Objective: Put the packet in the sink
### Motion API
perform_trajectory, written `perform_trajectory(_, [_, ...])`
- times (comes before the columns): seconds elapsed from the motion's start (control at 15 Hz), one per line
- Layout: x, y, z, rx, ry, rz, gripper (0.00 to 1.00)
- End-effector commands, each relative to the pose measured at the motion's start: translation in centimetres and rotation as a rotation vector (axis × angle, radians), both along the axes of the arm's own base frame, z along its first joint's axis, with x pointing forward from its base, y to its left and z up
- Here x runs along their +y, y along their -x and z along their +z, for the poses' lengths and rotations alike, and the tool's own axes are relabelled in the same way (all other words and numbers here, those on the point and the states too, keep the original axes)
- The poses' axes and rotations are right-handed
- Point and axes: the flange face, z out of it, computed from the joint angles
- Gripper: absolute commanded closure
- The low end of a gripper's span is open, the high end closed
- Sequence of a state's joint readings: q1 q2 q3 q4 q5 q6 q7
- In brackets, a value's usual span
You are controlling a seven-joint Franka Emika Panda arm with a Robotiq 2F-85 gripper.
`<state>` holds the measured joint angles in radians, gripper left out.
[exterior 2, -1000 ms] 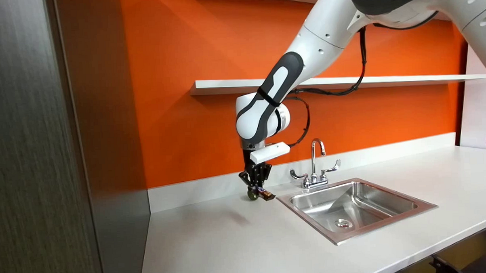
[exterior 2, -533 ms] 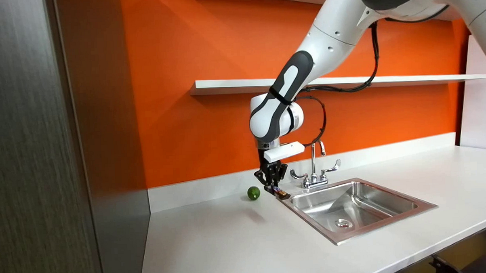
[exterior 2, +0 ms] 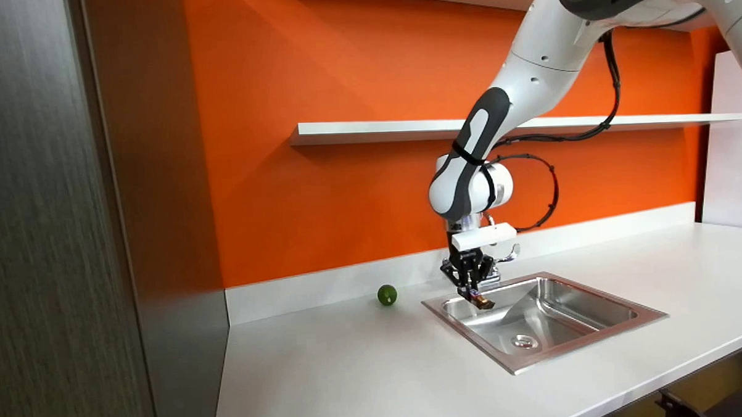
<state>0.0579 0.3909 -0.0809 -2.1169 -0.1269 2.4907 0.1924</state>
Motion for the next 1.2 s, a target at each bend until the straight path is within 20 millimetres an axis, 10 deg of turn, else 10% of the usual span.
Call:
perform_trajectory(0.0, [-4.1,1.8,-0.1,-0.016,-0.023,-0.093,0.95])
perform_trajectory(0.6, [-10.5,2.6,-3.5,-0.034,-0.036,-0.242,0.95])
perform_trajectory(1.13, [-12.1,1.8,-6.5,-0.034,-0.026,-0.275,0.95])
